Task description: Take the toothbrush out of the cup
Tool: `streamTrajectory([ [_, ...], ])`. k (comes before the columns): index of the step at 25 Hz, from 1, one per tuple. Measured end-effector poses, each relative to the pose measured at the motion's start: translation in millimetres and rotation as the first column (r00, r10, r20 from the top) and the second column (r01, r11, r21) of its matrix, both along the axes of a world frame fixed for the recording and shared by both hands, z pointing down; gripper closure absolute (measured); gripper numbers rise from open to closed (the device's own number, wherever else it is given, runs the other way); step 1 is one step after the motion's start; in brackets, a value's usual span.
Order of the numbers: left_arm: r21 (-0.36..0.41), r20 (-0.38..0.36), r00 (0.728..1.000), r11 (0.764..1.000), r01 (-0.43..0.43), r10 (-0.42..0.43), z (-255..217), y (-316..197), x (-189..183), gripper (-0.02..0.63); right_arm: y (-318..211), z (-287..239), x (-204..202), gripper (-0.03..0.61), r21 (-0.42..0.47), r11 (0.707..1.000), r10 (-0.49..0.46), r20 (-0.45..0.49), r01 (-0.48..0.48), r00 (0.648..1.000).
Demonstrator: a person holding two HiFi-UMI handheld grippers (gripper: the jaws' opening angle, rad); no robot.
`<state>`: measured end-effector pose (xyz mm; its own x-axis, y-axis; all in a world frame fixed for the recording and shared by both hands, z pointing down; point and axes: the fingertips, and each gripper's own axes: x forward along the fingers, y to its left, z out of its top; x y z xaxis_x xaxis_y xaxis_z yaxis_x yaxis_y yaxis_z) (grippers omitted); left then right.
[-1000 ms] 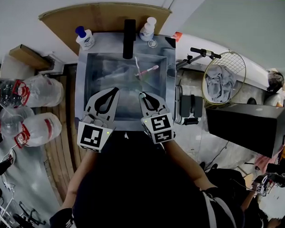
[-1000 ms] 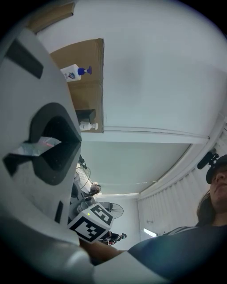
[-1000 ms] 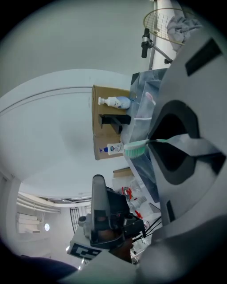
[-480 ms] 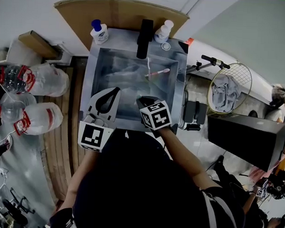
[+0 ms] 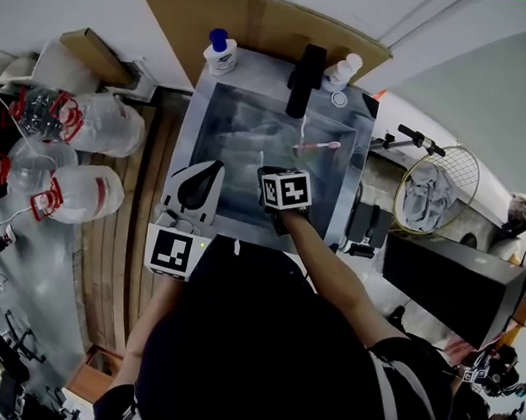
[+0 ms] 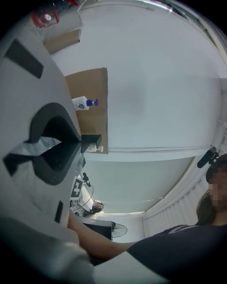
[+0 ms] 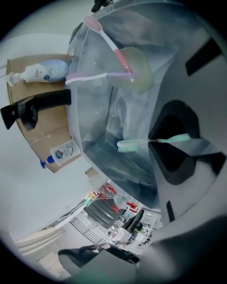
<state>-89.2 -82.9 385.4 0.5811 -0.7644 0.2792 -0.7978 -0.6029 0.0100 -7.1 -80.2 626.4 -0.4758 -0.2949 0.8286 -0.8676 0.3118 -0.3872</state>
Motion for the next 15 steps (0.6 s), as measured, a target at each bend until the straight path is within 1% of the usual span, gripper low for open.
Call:
streamTrajectory([
  [4, -0.007, 0.012, 1.000, 1.000, 0.026, -0.026, 3.4, -1.8, -9.9, 0.594, -13.5, 24.6, 4.5, 0.537, -0.048, 0.995, 0.087, -0.011, -0.087, 0.996],
  [8, -0.020, 0.023, 0.999, 0.999, 0.042, -0.042, 7.8, -4.0, -17.2, 0.594, -19.9, 46.7, 9.3, 0.537, -0.106, 0.982, 0.157, -0.011, -0.158, 0.987],
  [12, -0.019, 0.020, 0.998, 0.998, 0.058, -0.058, 7.7, -5.0, -20.6, 0.594, -18.6, 60.1, 9.1, 0.537, -0.149, 0.971, 0.187, -0.012, -0.187, 0.982],
  [15, -0.021, 0.020, 0.998, 0.998, 0.062, -0.061, 8.3, -7.0, -21.8, 0.594, -18.0, 67.7, 4.7, 0.537, -0.187, 0.959, 0.219, 0.020, -0.211, 0.976],
])
